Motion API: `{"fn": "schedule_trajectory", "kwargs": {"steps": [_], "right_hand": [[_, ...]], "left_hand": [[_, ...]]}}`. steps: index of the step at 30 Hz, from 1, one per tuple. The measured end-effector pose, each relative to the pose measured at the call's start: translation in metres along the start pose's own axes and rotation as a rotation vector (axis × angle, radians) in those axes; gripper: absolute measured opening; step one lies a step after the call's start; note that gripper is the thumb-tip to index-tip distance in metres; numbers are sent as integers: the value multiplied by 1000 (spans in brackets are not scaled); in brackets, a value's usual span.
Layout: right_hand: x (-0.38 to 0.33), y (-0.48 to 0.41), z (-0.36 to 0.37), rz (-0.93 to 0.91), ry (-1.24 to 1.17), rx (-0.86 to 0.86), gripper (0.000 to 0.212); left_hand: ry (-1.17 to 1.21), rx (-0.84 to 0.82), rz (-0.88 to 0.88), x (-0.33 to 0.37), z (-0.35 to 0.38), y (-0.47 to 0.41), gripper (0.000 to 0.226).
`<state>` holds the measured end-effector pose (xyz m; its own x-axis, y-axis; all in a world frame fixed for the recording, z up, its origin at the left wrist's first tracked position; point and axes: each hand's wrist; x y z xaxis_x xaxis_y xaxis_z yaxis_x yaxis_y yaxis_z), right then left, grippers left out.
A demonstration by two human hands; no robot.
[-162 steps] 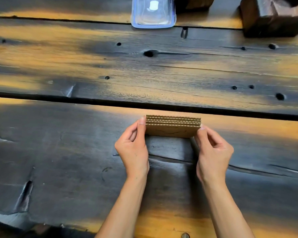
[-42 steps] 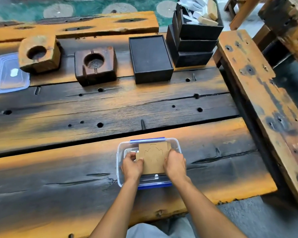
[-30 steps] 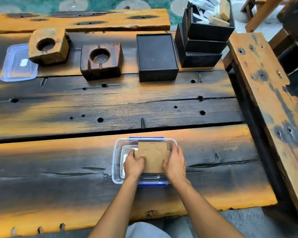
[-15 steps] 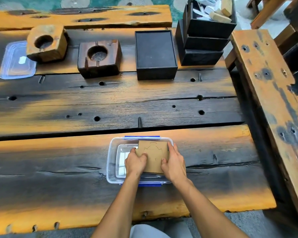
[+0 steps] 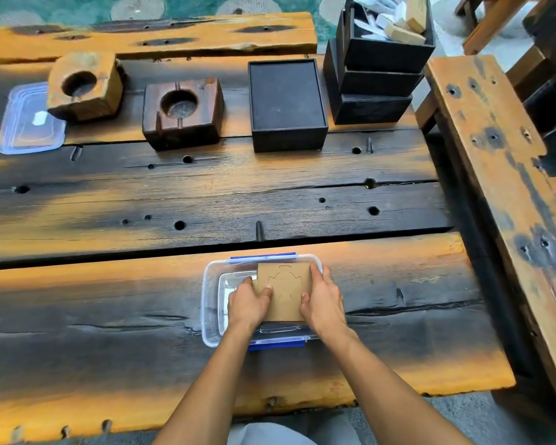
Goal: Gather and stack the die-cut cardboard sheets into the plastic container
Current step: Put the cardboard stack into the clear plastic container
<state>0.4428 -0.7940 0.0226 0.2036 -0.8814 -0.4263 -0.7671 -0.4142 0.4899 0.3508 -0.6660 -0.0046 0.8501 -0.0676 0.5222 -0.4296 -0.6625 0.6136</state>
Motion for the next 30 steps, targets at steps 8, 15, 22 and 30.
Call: {"fn": "schedule_trajectory", "kwargs": {"steps": [8,15,22,30], "right_hand": [[-18,10,-10,-175,7,138,55],[-41,-3,-22,-320,264,81,76],[-64,-6,-59,-245,364,144,81],[-59,0,-74,-165,318,261,83]], "left_hand": [[-354,172,440,0,-38,8,33],[-695,275,651,16,-75,10,83],[-792,346,584,50,-118,1,82],[-764,348,688,66,-115,0,85]]}}
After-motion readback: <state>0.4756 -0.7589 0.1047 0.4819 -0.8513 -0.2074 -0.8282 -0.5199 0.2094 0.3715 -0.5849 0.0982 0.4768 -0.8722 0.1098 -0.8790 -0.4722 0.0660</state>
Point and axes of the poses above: each hand's wrist, its own y-axis away from the middle knuckle, its own z-axis out of the palm, x = y × z
